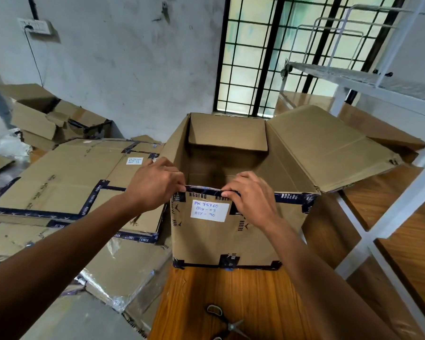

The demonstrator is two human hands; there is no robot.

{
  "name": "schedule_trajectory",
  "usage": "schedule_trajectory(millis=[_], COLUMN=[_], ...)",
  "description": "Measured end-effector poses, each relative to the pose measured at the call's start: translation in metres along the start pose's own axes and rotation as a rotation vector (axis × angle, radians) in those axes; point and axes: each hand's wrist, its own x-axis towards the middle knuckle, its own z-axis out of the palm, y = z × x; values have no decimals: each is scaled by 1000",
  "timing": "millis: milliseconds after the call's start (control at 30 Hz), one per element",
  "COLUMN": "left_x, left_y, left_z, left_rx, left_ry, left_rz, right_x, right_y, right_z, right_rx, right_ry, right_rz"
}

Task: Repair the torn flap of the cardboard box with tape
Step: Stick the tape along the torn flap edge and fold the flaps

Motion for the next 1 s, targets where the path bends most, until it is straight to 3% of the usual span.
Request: schedule_trajectory(millis=[167, 500, 667, 800, 1000], left_x=[-6, 7, 29, 32, 22], left_y=[-7, 15, 49, 42, 24], left_z=[-1, 0, 5, 9, 13], left_rx=[-14, -7, 34, 42, 1], left_ry=[18, -27, -12, 1, 27], left_rz=[-18, -26, 52, 41, 69], right_x=[-5, 11, 28, 23, 13], right_y=[14, -7, -40, -30, -24], right_z=[-5, -12, 4, 15, 19], right_rx=[24, 59, 3, 43, 24], right_ry=[16, -140, -108, -62, 8], right_rz=[34, 72, 4, 87, 67])
